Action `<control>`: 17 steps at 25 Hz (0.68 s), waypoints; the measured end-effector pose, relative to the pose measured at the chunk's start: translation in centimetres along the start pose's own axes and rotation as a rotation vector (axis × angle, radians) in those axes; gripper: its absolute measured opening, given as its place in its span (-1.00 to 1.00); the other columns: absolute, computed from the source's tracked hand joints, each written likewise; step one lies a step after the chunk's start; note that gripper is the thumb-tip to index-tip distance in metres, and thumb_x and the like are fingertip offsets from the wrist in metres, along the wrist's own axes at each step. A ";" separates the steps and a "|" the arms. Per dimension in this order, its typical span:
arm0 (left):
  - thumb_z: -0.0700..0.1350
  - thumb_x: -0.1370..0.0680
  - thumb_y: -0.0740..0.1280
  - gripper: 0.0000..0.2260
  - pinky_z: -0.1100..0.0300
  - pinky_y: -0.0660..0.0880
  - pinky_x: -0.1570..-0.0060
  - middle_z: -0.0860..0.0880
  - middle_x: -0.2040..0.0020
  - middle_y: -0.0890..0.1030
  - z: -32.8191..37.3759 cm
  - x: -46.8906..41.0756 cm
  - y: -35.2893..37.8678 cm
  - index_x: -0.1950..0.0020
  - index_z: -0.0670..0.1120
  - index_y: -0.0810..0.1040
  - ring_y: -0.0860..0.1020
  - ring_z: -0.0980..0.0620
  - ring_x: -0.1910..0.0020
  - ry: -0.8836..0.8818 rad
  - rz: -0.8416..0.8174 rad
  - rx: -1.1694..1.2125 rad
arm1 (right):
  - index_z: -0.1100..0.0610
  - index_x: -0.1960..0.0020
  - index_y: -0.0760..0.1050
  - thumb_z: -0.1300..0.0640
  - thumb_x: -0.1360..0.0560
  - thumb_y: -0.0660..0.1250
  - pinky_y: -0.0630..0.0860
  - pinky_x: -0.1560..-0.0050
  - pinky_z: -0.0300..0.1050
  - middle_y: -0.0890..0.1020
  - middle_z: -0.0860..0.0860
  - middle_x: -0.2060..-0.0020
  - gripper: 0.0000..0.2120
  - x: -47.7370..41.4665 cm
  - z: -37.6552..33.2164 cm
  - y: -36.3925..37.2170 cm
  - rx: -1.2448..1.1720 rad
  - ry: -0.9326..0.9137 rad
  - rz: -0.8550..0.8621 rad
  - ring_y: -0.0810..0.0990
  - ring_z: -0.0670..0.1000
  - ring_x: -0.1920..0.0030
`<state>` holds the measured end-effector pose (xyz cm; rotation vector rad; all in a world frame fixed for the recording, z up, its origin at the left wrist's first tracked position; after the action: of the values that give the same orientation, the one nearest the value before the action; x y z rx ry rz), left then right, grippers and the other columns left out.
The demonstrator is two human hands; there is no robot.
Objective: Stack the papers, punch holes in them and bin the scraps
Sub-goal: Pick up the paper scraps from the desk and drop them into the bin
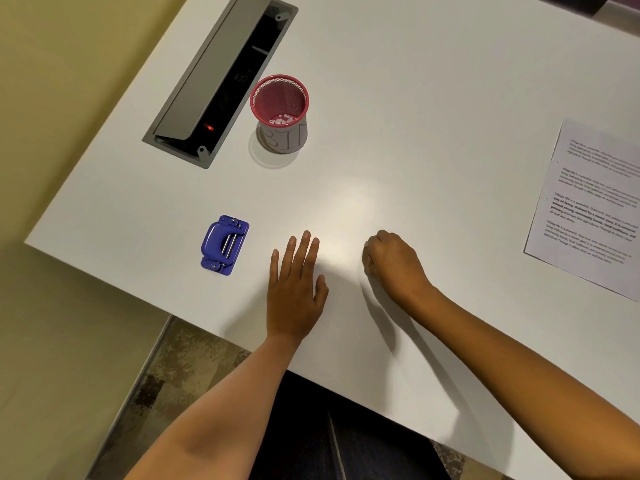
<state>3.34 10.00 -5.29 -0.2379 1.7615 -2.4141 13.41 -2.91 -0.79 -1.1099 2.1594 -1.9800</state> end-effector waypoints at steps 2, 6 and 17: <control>-0.04 -0.58 0.13 -0.42 -0.06 -0.02 -0.57 0.01 -0.62 0.07 0.0 0.0 -0.1 -0.60 -0.02 0.08 0.01 0.00 -0.61 0.001 0.003 0.006 | 0.27 0.09 0.49 0.41 -0.40 0.24 0.41 0.18 -0.02 0.53 0.17 0.09 -0.87 -0.1 0.4 0.3 -0.039 0.019 0.004 0.51 0.16 0.11; -0.04 -0.59 0.12 -0.43 -0.08 0.02 -0.56 0.01 -0.62 0.08 0.1 0.1 -0.2 -0.59 -0.03 0.08 0.02 -0.01 -0.61 0.005 0.002 0.002 | 0.34 0.26 0.40 0.43 -0.33 0.18 0.19 0.29 -0.08 0.40 0.20 0.30 -0.95 -0.1 2.7 0.5 -0.262 0.161 0.127 0.29 0.06 0.29; -0.05 -0.58 0.12 -0.43 -0.09 0.04 -0.55 0.01 -0.62 0.09 0.2 0.1 -0.4 -0.59 -0.03 0.09 0.04 -0.01 -0.60 0.002 -0.003 0.018 | 0.21 0.24 0.45 0.32 -0.37 0.34 0.65 0.08 0.03 0.68 0.28 0.21 -0.92 2.2 7.9 2.0 -1.195 0.510 0.167 0.62 0.07 0.33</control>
<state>3.27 9.87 -4.82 -0.2360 1.7400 -2.4320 14.34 -10.92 -3.18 -0.3165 3.6681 -0.7997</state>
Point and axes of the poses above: each hand's wrist, its own x-axis away from the middle knuckle, its own y-axis out of the palm, z = x × y, the point moved 8 cm from there along -x, towards the middle knuckle
